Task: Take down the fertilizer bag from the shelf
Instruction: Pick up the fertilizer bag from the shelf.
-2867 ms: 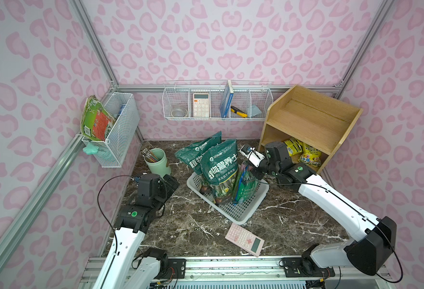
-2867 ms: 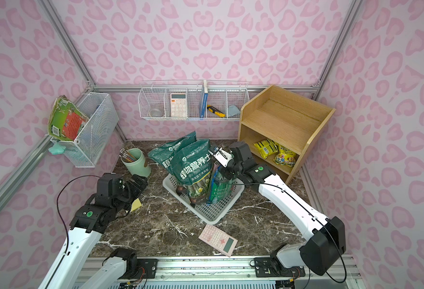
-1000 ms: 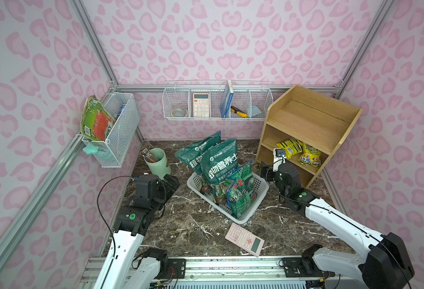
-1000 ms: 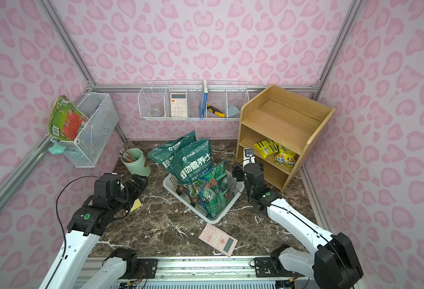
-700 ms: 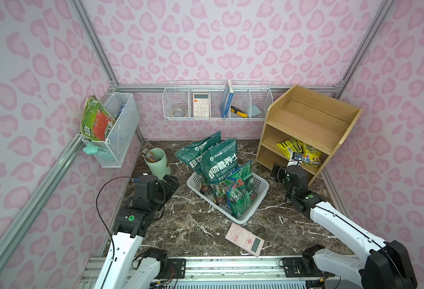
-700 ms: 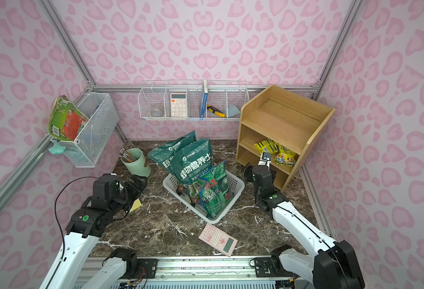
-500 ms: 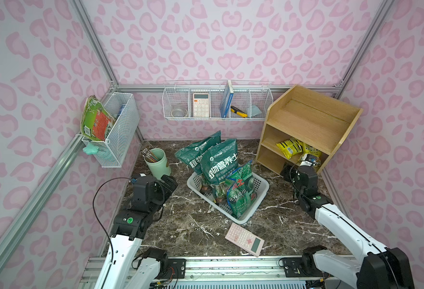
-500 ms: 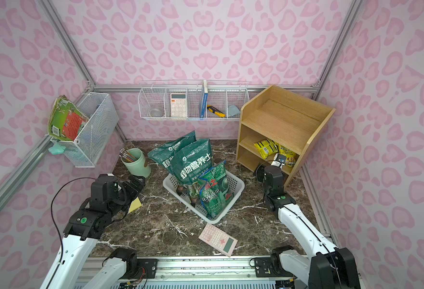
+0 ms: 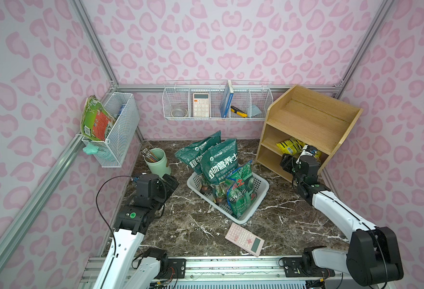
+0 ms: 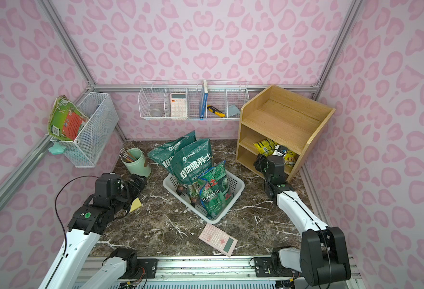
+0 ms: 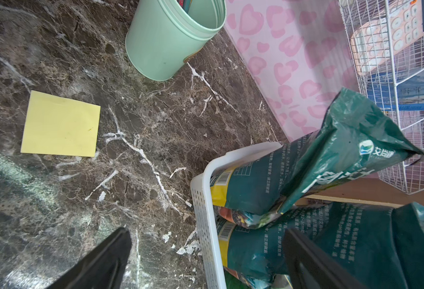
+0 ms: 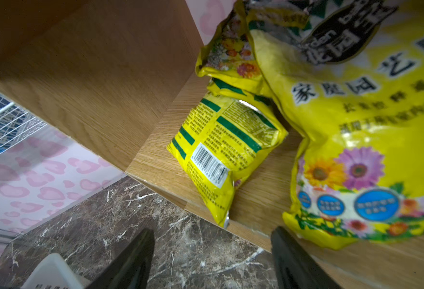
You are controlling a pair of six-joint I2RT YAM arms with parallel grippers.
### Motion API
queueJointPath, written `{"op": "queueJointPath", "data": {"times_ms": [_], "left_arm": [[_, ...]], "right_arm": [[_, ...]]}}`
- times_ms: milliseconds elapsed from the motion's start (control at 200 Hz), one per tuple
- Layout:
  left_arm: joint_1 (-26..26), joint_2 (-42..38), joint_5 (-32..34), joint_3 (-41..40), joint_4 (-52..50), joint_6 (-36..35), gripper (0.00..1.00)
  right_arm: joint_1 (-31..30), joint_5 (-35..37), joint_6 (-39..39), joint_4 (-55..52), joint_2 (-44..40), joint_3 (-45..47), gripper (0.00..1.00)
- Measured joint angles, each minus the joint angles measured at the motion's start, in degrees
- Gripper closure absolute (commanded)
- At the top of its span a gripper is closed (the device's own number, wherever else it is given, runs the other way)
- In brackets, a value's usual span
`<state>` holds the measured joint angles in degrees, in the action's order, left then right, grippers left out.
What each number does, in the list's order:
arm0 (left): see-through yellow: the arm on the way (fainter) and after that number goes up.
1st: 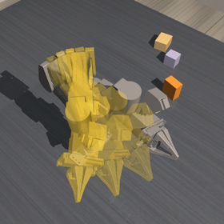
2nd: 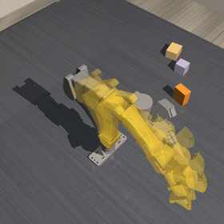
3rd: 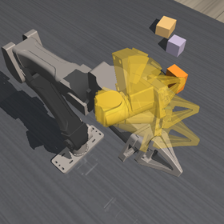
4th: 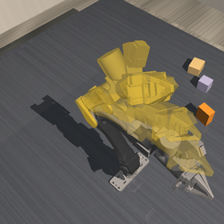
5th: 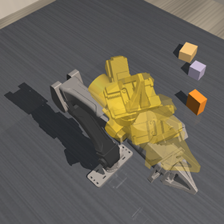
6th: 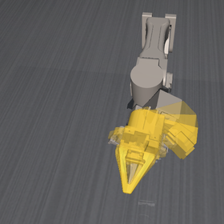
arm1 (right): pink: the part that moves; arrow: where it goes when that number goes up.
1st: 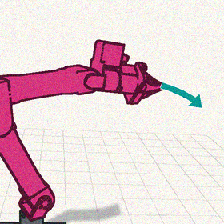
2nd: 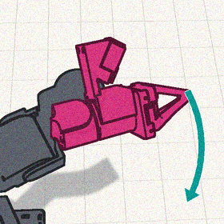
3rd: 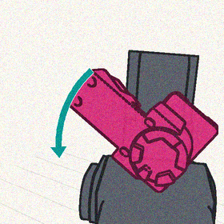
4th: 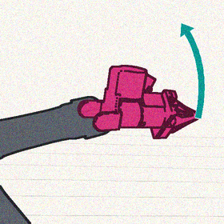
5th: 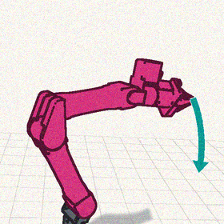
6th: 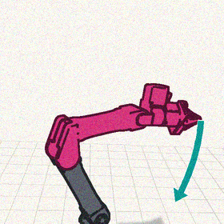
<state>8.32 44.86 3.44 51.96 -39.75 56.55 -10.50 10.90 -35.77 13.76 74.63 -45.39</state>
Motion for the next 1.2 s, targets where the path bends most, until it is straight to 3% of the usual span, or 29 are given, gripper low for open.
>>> {"op": "queueJointPath", "data": {"times_ms": [335,410,595,860,1200], "left_arm": [[0.0,-0.2,-0.8,0.5,0.0,0.0,0.01],[0.0,0.2,-0.9,0.5,0.0,0.0,0.01],[0.0,0.7,-1.2,0.5,0.0,0.0,0.01],[-0.1,0.8,-1.2,0.5,0.0,0.0,0.01],[-0.1,-0.2,-0.9,0.5,0.0,-0.2,0.01]], "right_arm": [[-0.3,6.5,-1.0,-2.4,7.7,-6.5,0.34],[-0.2,7.8,-0.6,-2.5,8.2,-6.9,0.46],[-0.1,8.8,1.4,-1.9,8.0,-6.1,1.0],[-1.1,6.8,3.4,-2.2,4.9,-5.5,1.0],[-9.5,6.3,5.4,-1.9,-5.1,-1.9,1.0]]}}
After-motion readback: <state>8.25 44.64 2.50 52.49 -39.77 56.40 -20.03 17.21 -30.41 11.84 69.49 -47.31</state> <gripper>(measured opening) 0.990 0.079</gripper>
